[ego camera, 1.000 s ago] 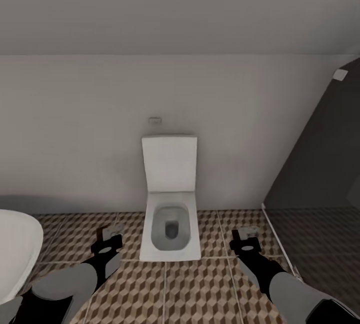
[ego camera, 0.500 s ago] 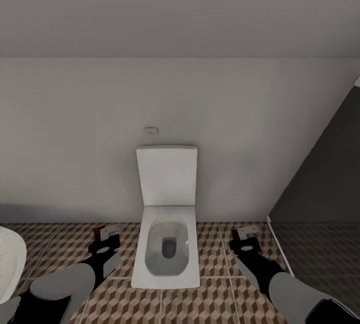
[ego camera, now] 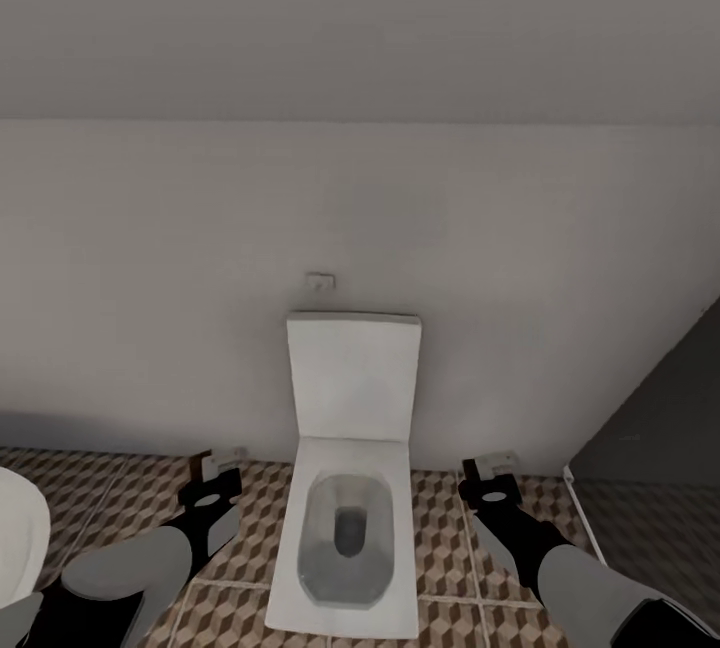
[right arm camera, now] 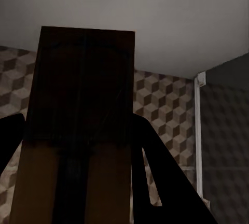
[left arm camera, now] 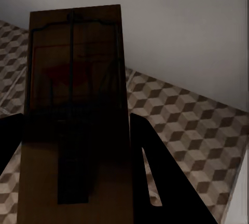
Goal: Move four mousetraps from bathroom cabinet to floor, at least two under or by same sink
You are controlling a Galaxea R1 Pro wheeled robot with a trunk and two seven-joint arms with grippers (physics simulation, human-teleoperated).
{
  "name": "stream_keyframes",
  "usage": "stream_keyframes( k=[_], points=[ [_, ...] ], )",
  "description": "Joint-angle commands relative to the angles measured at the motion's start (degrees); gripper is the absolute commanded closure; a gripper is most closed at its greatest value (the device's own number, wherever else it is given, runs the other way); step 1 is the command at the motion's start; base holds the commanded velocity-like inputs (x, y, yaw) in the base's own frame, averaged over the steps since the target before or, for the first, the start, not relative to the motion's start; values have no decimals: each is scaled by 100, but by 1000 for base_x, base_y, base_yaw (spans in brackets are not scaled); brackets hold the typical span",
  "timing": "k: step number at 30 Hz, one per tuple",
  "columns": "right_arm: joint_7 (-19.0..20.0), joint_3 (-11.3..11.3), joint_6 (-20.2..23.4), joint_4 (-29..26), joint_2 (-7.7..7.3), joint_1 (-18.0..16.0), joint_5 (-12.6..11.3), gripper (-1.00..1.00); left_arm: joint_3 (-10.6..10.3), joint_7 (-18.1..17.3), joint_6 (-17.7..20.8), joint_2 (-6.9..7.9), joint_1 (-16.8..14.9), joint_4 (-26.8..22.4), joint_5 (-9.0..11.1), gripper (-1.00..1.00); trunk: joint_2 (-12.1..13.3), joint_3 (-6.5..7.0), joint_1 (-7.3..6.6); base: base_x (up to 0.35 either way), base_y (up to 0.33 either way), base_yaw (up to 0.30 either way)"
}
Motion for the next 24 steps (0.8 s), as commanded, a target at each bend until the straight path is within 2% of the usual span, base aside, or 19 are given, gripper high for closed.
stream_keyframes(
  k=[1,13,19,24],
  points=[
    [-39,47,41,-18,-10,-2,-47,100,-54,22,-9,-20,-3,-1,24,100,-4,-6,2,45,0,2],
    [-39,28,23,-16,-40,-2,-81,100,-51,52,9,-86,-3,-5,17,100,-4,-6,2,8,0,0],
    [-39,38,-348,-11,-13,-2,-64,100,-45,74,20,-87,-3,-2,38,100,-45,-24,24,0,0,0],
    [-36,40,-431,-16,-8,-2,-54,100,-50,82,35,-51,23,-4,40,100,-45,-24,24,0,0,0]
  ],
)
